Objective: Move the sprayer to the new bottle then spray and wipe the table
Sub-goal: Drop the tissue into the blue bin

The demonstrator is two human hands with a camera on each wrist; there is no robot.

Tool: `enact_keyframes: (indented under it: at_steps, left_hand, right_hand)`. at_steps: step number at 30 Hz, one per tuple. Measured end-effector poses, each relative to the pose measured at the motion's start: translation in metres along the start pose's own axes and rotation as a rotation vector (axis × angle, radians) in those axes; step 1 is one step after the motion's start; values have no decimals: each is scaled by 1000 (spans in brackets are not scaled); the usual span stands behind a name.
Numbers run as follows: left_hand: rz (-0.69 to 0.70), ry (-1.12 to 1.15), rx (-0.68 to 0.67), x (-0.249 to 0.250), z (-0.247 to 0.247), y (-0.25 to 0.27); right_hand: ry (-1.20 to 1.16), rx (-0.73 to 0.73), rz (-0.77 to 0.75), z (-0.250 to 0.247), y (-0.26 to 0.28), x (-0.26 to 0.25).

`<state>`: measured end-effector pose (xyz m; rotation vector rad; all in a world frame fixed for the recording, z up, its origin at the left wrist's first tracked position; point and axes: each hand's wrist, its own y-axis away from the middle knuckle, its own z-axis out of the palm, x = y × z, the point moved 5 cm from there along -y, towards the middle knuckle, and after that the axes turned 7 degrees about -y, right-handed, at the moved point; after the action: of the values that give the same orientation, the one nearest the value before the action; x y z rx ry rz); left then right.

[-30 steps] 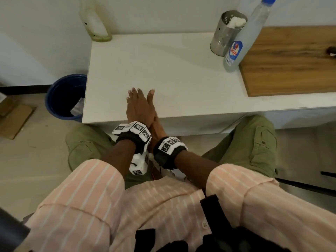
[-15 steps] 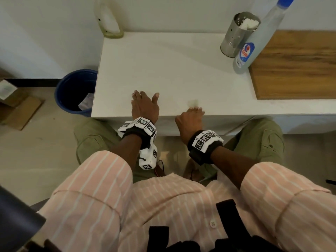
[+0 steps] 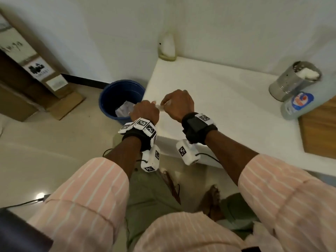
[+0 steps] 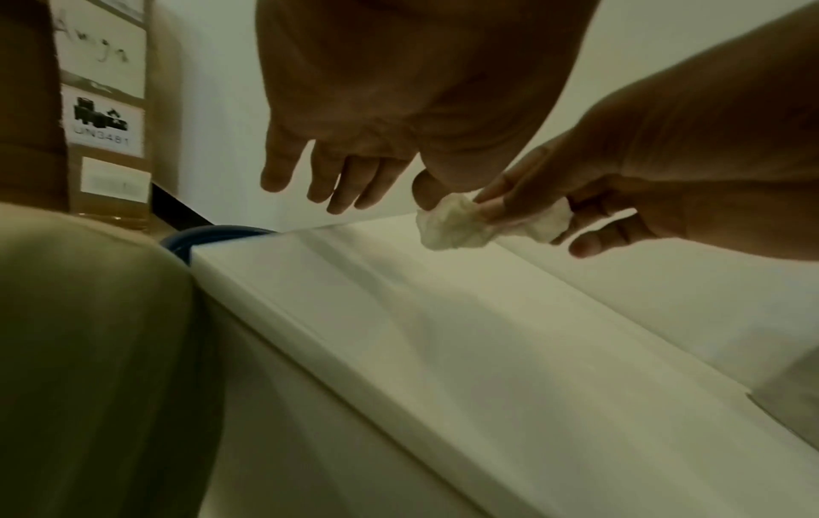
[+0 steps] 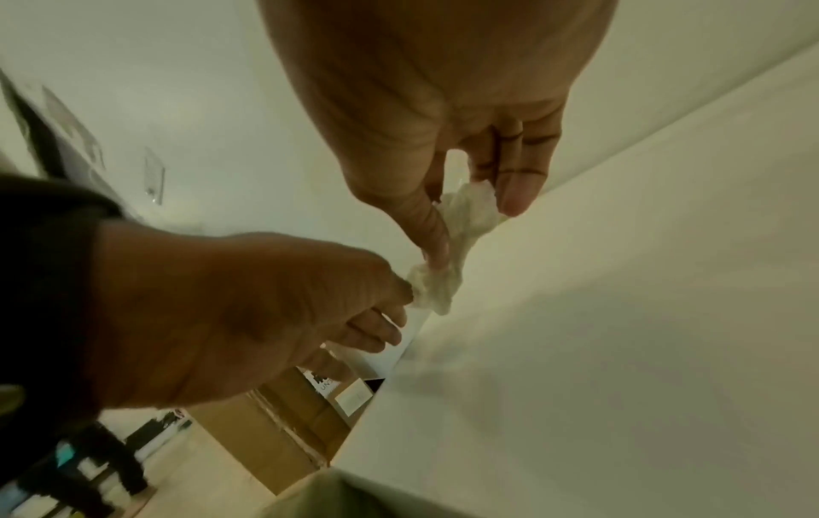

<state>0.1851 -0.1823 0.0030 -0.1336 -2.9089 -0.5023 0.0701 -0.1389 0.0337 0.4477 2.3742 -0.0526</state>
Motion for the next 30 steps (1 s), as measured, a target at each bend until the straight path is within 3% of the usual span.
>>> enact_keyframes:
  at_steps: [5, 12, 16, 19, 22, 26, 30]
  left_hand:
    - [-57, 39, -102, -34, 3, -46]
    - [-129, 58, -185, -36, -11, -85]
    - [-106, 0, -150, -29, -9, -94]
    - [-93, 2, -162, -24, -11, -95]
    - [-98, 34, -177, -20, -17, -93]
    - [-101, 32, -216, -26, -14, -89]
    - [-107, 62, -229, -33, -13, -94]
  right_hand:
    - [-112, -64, -19, 35, -75, -33]
    - [-6, -207, -87, 72, -152, -65]
    - [-51, 4, -83, 57, -164, -46]
    - [-179, 308, 15, 31, -164, -14]
    - [-88, 582, 43, -4, -166, -3]
    - [-17, 724, 22, -16, -184, -11]
    - [-55, 744, 100, -21, -211, -26]
